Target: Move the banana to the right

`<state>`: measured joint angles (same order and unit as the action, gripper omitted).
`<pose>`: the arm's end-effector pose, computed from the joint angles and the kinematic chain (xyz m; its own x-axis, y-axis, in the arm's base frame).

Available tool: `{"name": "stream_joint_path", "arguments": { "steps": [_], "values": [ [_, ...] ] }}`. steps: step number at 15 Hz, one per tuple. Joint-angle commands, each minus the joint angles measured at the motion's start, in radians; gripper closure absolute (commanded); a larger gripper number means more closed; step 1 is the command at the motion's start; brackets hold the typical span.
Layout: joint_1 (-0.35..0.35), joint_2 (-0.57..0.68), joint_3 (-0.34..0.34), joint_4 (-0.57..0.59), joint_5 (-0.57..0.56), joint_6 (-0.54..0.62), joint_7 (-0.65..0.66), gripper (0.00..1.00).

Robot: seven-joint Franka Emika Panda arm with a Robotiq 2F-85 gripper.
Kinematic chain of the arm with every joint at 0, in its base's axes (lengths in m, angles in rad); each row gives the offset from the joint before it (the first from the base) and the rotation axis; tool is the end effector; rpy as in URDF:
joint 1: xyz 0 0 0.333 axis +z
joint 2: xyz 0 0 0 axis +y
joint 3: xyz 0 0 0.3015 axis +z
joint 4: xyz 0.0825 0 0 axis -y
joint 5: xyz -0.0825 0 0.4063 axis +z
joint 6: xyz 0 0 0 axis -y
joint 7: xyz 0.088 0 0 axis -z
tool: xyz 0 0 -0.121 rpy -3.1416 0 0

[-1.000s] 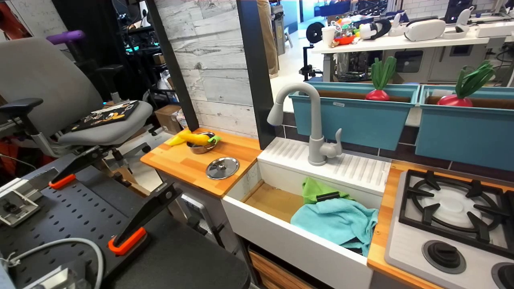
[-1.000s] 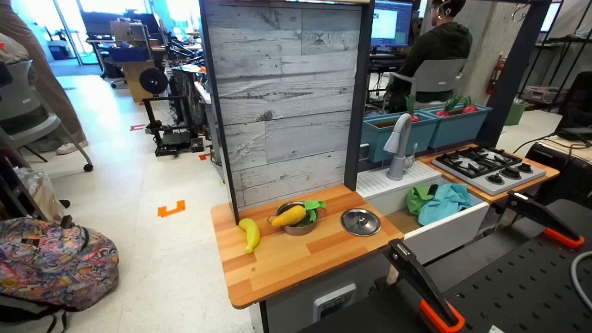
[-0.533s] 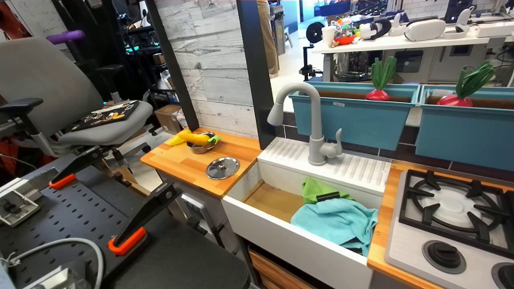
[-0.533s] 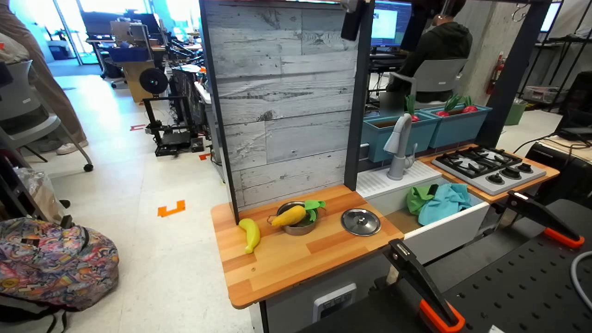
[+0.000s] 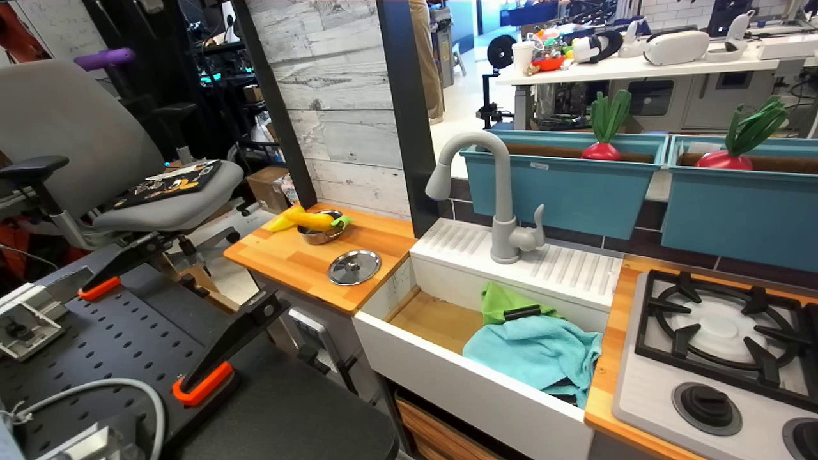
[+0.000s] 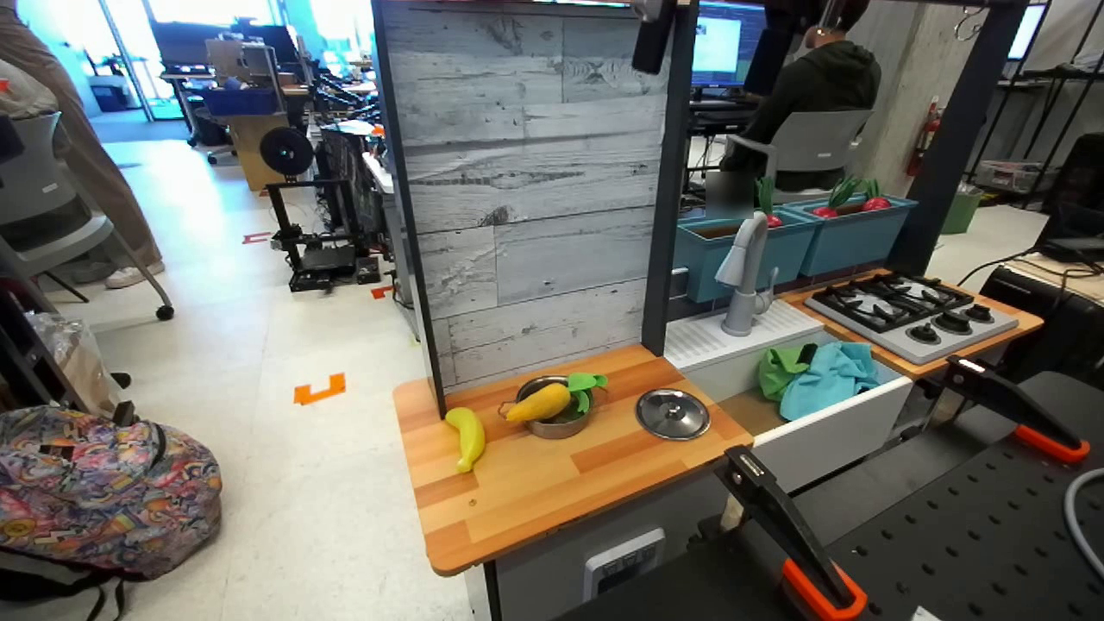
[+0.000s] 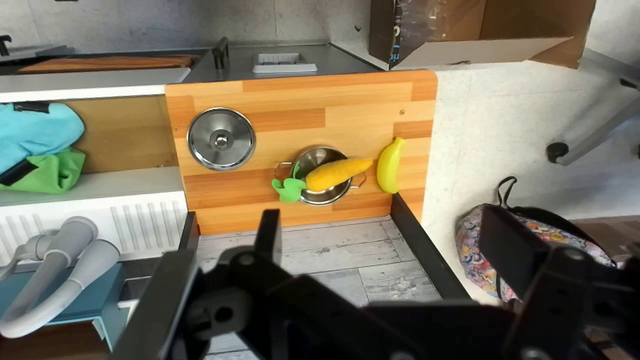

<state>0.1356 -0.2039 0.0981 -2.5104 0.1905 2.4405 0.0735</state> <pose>0.4666 0.1120 0.3249 0.9931 0.0143 0.1161 0.0294 -0.9911 -0.1296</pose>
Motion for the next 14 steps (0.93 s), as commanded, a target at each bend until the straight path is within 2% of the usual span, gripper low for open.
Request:
{"name": "stream_joint_path", "arguments": {
  "steps": [1, 9, 14],
  "values": [
    [0.021, 0.119, 0.012, 0.031, 0.08, 0.047, 0.009, 0.0],
    [0.034, 0.524, 0.062, 0.154, 0.1, 0.237, 0.104, 0.0],
    [0.074, 0.753, 0.049, 0.267, 0.056, 0.36, 0.176, 0.0]
  ]
}}
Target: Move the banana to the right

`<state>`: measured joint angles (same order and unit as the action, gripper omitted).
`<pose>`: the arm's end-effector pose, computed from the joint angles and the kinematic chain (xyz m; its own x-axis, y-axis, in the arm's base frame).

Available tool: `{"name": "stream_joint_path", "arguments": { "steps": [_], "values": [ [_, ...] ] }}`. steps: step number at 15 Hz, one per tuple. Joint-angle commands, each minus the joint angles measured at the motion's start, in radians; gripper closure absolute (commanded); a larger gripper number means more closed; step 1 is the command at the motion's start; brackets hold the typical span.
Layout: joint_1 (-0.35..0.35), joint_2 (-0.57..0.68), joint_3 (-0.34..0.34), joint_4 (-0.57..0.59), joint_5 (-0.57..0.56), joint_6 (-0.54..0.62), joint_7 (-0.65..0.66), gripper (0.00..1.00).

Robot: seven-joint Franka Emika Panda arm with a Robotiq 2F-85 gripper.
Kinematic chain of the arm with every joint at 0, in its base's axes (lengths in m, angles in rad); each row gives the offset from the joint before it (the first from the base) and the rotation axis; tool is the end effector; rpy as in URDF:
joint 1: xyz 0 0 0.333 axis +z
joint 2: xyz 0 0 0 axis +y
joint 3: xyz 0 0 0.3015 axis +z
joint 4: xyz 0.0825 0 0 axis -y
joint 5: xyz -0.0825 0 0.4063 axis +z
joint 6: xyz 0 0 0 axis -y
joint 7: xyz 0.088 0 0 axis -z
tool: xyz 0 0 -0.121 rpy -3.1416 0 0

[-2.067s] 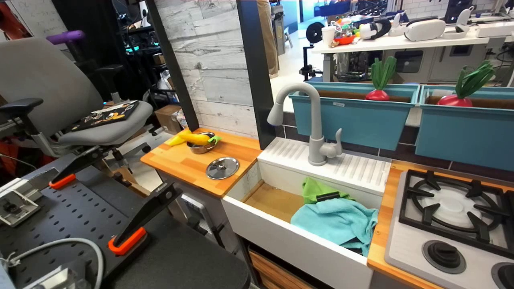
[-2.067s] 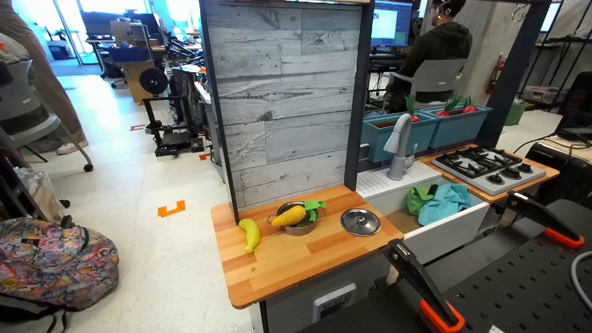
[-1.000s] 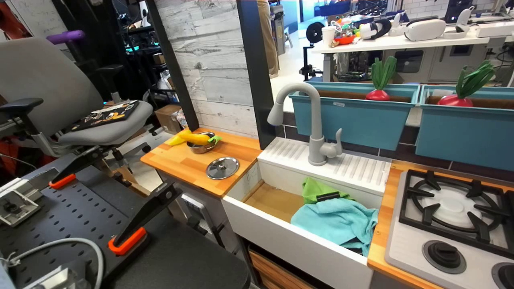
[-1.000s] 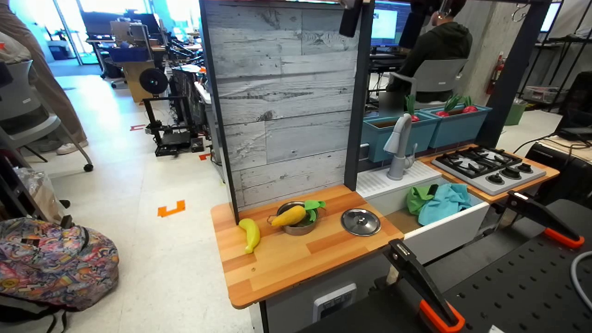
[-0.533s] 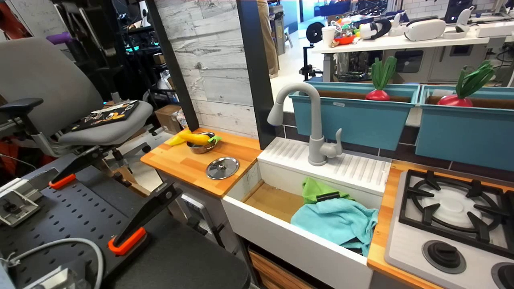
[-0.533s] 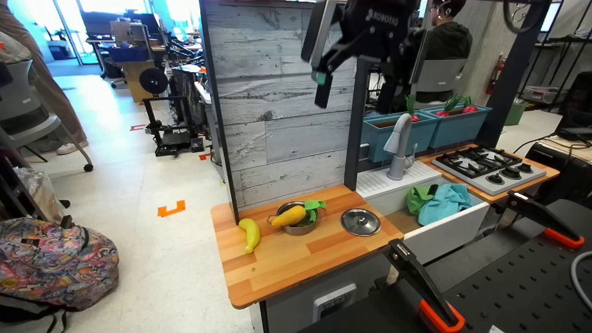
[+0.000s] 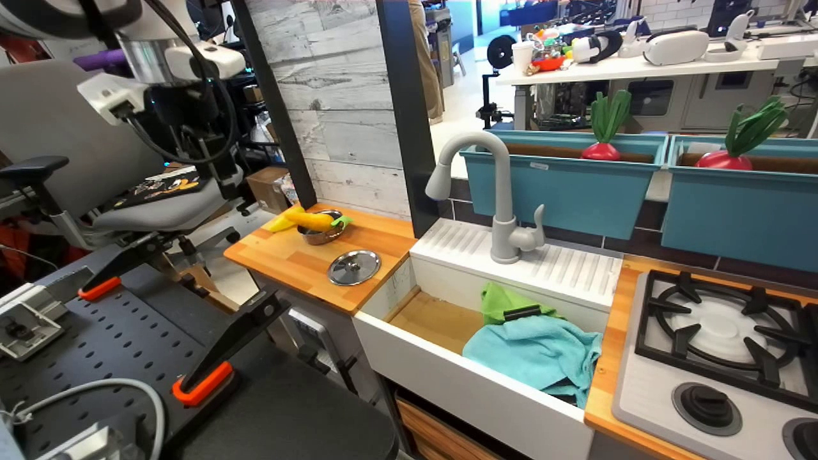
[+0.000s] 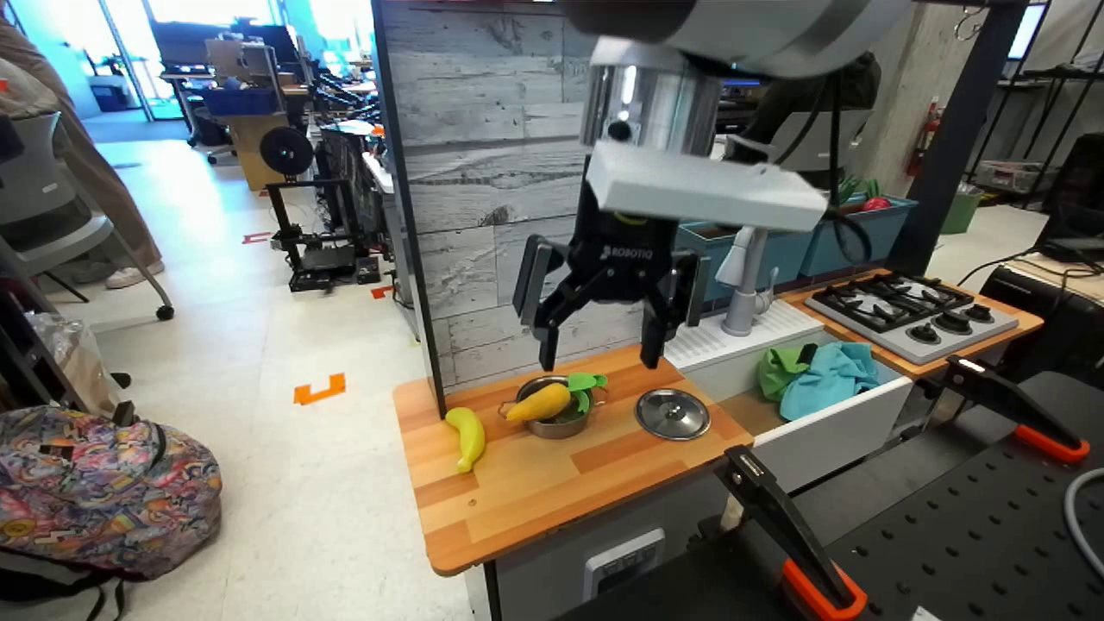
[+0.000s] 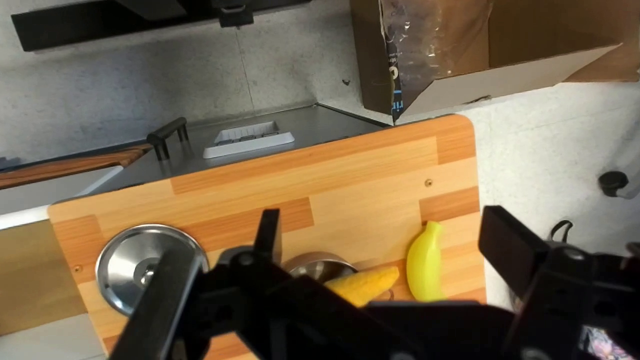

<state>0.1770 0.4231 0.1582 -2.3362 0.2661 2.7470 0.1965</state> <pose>0.4855 0.1674 0.1076 0.9910 -0.1159 -0.0664 -0.1248 -0.9806 -0.1514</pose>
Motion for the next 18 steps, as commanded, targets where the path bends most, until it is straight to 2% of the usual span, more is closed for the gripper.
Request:
{"name": "stream_joint_path", "arguments": {
  "steps": [1, 8, 13, 18],
  "values": [
    [0.041, 0.162, -0.014, 0.119, -0.02, 0.064, 0.063, 0.0],
    [0.064, 0.364, 0.01, 0.369, -0.002, 0.068, 0.085, 0.0],
    [0.119, 0.484, -0.021, 0.522, -0.019, 0.051, 0.123, 0.0],
    [0.178, 0.572, -0.068, 0.623, -0.02, 0.06, 0.187, 0.0]
  ]
}}
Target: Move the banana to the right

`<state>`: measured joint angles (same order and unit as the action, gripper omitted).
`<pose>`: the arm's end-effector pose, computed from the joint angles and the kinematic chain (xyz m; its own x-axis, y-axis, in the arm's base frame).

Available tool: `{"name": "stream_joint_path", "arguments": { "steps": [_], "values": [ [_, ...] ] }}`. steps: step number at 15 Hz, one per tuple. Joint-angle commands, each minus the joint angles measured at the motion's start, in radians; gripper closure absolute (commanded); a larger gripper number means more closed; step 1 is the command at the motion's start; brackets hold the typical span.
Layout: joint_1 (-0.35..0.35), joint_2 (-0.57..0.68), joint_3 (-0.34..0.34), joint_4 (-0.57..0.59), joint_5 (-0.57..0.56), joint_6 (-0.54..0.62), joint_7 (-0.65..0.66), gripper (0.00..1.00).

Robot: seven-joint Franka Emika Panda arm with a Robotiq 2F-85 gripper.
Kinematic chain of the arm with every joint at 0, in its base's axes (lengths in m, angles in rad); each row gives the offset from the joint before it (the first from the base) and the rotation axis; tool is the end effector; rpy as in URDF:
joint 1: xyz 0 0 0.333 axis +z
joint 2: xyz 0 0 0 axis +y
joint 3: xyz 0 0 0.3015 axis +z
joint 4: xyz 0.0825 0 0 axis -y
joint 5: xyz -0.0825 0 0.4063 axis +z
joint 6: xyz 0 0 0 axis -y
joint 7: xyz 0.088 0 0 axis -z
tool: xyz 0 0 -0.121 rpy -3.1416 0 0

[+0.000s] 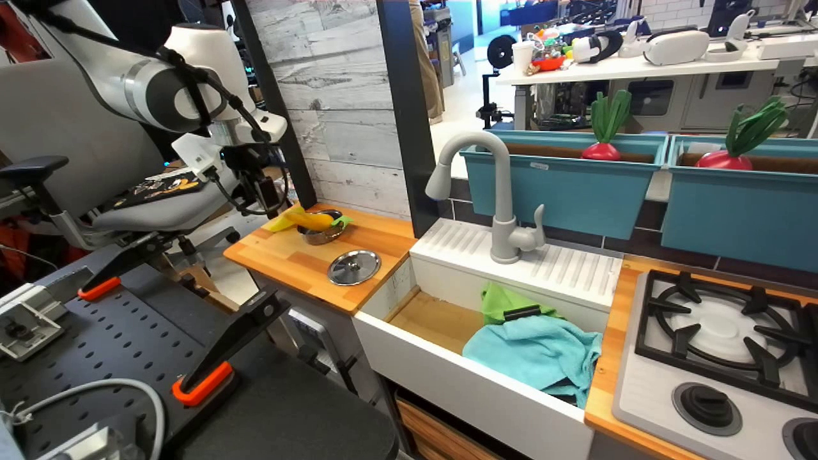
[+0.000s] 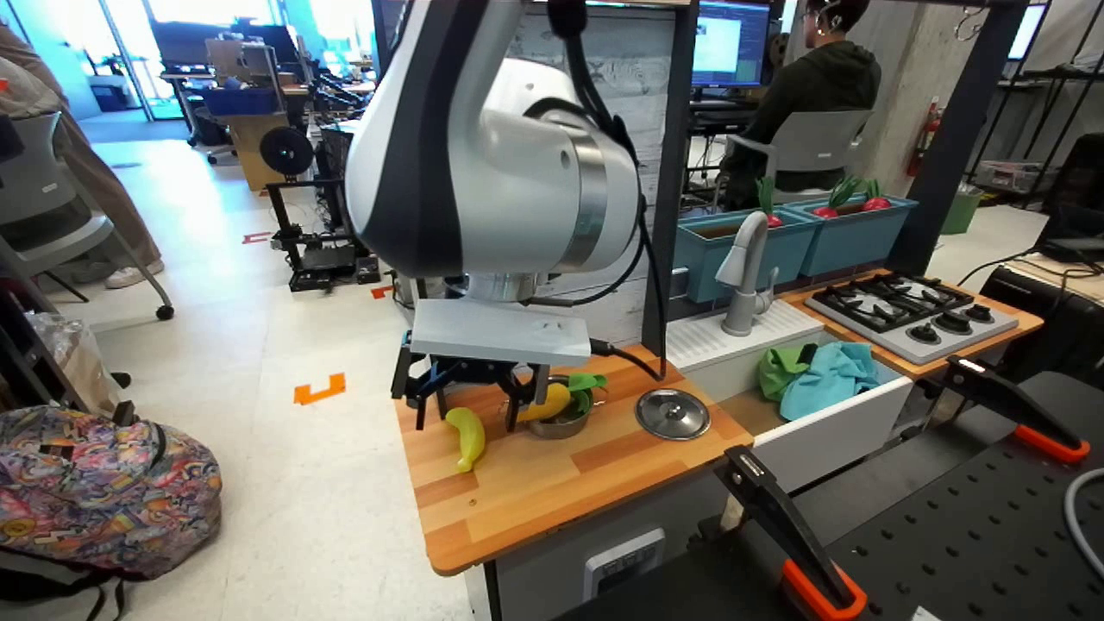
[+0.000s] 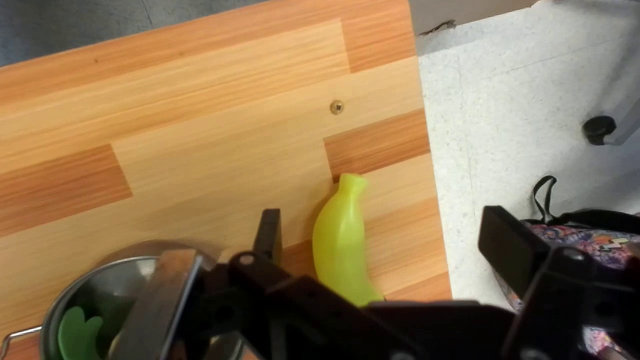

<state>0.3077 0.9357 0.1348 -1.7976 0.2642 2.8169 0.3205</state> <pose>0.5705 0.2602 -0.0051 0.9832 -0.1815 -0.0207 -0.1817 -0.9600 -0.2129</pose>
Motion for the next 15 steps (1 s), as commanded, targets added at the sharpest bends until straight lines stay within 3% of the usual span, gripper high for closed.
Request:
{"name": "stream_joint_path", "arguments": {
  "steps": [1, 5, 6, 7, 15],
  "values": [
    [0.058, 0.075, -0.058, 0.105, -0.019, -0.015, 0.079, 0.0],
    [0.09, 0.129, -0.099, 0.175, -0.023, -0.041, 0.129, 0.0],
    [0.099, 0.14, -0.109, 0.19, -0.028, -0.052, 0.138, 0.25],
    [0.106, 0.149, -0.118, 0.202, -0.032, -0.06, 0.143, 0.26],
    [0.118, 0.173, -0.118, 0.249, -0.046, -0.146, 0.15, 1.0]
  ]
}}
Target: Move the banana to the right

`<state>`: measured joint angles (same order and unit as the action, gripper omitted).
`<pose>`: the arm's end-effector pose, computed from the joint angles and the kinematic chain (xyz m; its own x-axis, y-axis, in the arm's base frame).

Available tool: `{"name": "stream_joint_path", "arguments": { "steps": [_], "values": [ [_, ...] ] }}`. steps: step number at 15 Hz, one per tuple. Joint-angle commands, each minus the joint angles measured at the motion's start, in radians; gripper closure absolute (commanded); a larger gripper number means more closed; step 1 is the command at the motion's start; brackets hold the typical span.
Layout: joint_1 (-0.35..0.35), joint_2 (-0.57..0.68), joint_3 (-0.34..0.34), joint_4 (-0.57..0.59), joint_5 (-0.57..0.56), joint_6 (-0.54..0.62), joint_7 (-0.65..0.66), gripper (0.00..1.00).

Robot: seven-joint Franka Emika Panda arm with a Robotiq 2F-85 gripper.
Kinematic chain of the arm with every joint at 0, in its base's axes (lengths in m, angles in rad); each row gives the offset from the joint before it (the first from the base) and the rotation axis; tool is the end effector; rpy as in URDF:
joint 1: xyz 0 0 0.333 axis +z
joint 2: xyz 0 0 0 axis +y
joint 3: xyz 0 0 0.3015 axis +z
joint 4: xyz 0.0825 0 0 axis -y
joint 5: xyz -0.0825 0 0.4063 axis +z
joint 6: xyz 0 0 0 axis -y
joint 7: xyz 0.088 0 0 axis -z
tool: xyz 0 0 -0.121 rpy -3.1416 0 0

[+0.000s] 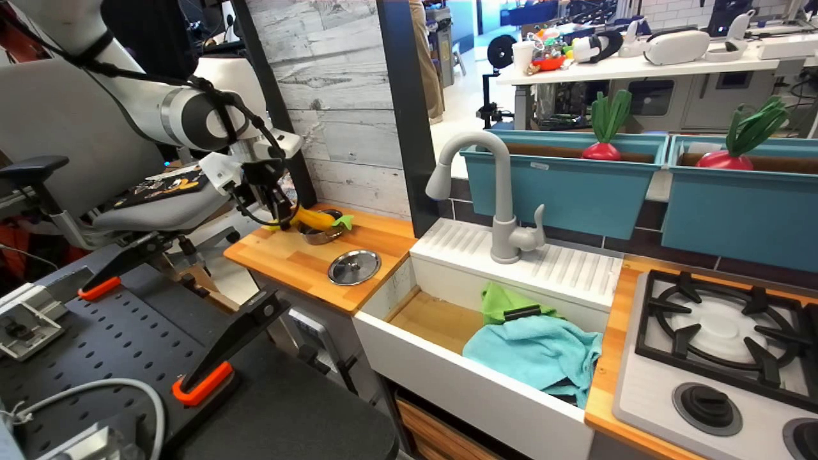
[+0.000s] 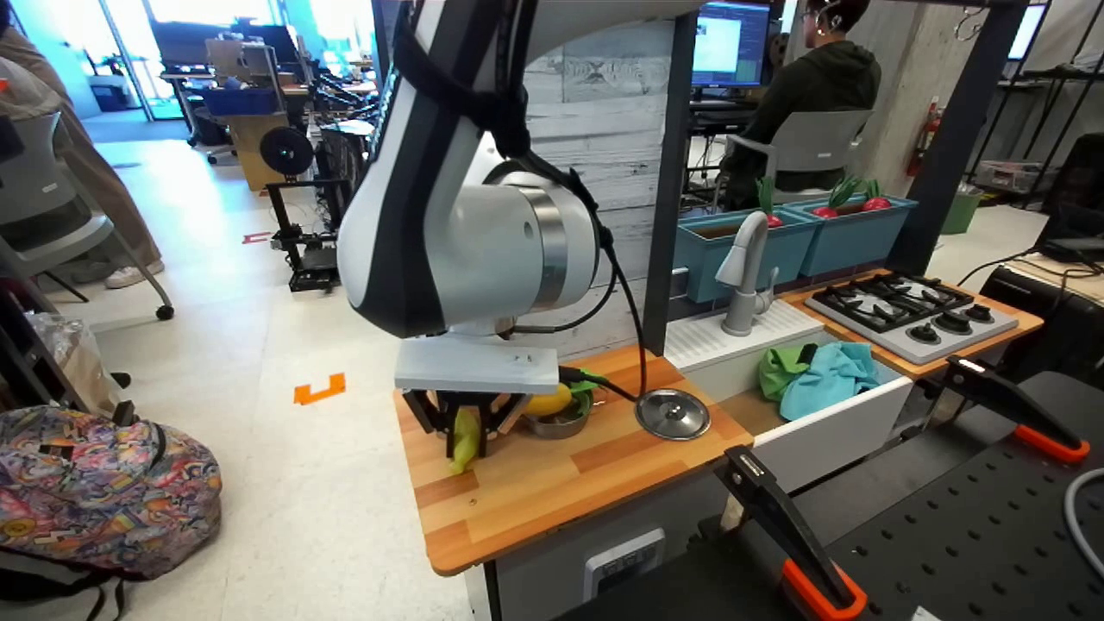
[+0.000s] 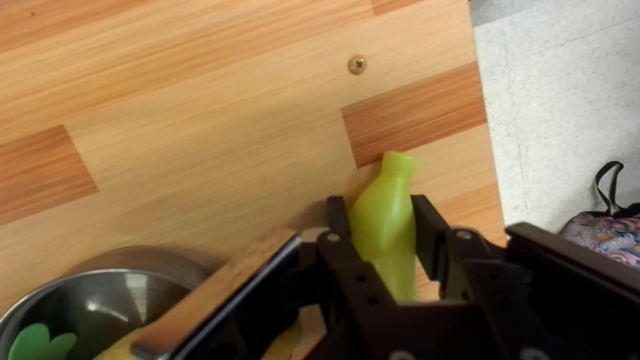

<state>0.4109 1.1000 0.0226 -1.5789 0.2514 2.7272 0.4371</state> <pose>0.5971 0.2672 -0.0476 0.9703 -0.2402 -0.0272 -0.2417 -0.9614 -0.1314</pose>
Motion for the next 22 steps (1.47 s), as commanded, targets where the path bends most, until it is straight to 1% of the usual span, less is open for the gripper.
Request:
{"name": "stream_joint_path", "arguments": {
  "steps": [1, 2, 5, 9, 12, 15, 18, 22],
  "values": [
    [0.016, -0.004, 0.0, 0.018, -0.036, -0.074, 0.03, 1.0],
    [0.021, -0.017, 0.004, 0.003, -0.044, -0.088, 0.025, 0.96],
    [0.042, -0.074, 0.007, -0.051, -0.072, -0.121, 0.023, 0.96],
    [0.08, -0.198, -0.016, -0.173, -0.11, -0.082, 0.044, 0.96],
    [0.08, -0.306, -0.037, -0.262, -0.131, -0.059, 0.064, 0.96],
    [0.047, -0.406, -0.052, -0.342, -0.14, -0.046, 0.055, 0.96],
    [0.0, -0.466, -0.069, -0.396, -0.139, -0.029, 0.044, 0.96],
    [-0.111, -0.496, -0.054, -0.45, -0.11, 0.01, -0.003, 0.96]
  ]
}}
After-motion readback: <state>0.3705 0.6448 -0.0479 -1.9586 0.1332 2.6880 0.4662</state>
